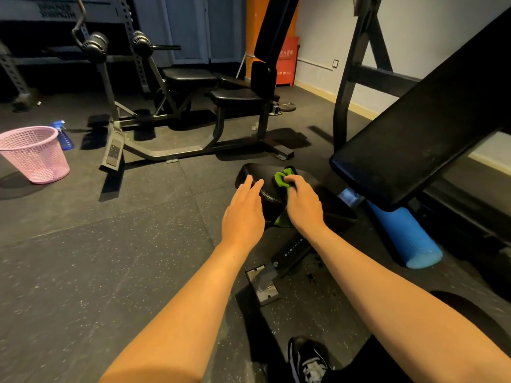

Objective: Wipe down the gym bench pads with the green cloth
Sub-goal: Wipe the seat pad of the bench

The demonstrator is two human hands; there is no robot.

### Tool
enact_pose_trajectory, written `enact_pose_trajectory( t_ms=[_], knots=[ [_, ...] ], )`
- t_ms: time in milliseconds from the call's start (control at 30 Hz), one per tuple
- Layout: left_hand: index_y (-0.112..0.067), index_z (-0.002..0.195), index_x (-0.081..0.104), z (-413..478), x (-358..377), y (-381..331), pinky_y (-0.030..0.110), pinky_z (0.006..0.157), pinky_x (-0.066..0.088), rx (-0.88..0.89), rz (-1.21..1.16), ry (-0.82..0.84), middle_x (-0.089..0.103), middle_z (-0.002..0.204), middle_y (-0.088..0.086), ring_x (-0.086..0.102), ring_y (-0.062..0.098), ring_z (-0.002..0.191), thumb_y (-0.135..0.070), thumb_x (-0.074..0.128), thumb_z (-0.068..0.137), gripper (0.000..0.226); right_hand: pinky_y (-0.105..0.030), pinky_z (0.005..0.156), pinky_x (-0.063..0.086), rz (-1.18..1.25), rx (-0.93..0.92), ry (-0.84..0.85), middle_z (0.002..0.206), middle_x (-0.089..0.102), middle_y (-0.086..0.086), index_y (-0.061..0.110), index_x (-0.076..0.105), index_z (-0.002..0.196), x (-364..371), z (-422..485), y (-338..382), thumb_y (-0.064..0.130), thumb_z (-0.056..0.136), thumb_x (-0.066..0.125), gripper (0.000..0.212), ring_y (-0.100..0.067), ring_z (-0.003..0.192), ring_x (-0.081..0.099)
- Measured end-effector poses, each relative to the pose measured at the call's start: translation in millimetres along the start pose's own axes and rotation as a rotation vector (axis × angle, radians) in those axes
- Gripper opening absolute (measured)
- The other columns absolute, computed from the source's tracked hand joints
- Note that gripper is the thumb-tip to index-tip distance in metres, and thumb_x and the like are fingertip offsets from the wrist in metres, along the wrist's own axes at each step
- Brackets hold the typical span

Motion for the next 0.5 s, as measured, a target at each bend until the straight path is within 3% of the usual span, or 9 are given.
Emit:
enact_pose_trajectory(
  t_ms=[133, 200, 300, 500],
  knots=[
    [-0.029, 0.158, 0.024, 4, 5, 7, 0.045, 0.122, 0.026, -0.06, -0.19, 0.024, 0.012, 0.167, -0.011, 0.011, 0.01, 0.153, -0.028, 0.028, 0.11, 0.048, -0.04, 0.118, 0.03, -0.021, -0.271, 0.159, 0.153, 0.043, -0.003, 0.02, 0.046, 0.147, 21, -12, 29, 0.018, 0.103, 0.038, 0.044, -0.018, 0.144, 0.033],
    [-0.035, 0.158, 0.021, 1, 4, 5, 0.05, 0.123, 0.021, -0.122, -0.317, 0.037, 0.009, 0.166, -0.017, 0.01, 0.006, 0.153, -0.034, 0.026, 0.109, 0.049, -0.041, 0.123, 0.021, -0.062, -0.324, 0.21, 0.161, 0.03, -0.005, 0.022, 0.037, 0.153, 21, -14, 27, 0.018, 0.104, 0.037, 0.049, -0.019, 0.151, 0.019],
    [-0.045, 0.152, 0.028, -4, 3, 0, 0.053, 0.12, 0.025, -0.175, -0.406, 0.046, 0.006, 0.166, -0.02, 0.017, 0.011, 0.152, -0.04, 0.028, 0.107, 0.045, -0.039, 0.125, 0.013, -0.07, -0.382, 0.282, 0.163, 0.023, -0.005, 0.022, 0.031, 0.156, 7, -19, 9, 0.02, 0.107, 0.035, 0.049, -0.017, 0.152, 0.014],
    [-0.041, 0.15, 0.028, -5, 9, -15, 0.058, 0.117, 0.029, -0.222, -0.283, 0.031, 0.002, 0.168, -0.013, 0.014, 0.018, 0.154, -0.048, 0.033, 0.105, 0.046, -0.046, 0.123, 0.022, -0.003, -0.184, 0.174, 0.16, 0.03, 0.0, 0.026, 0.036, 0.153, -17, -32, -29, 0.019, 0.106, 0.037, 0.047, -0.018, 0.149, 0.024]
  ],
)
Point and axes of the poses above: each hand's wrist, its own z-axis towards the middle knuckle, its own x-axis out of the palm, y = z × x, the point moved 1 cm from there along z, towards the middle knuckle
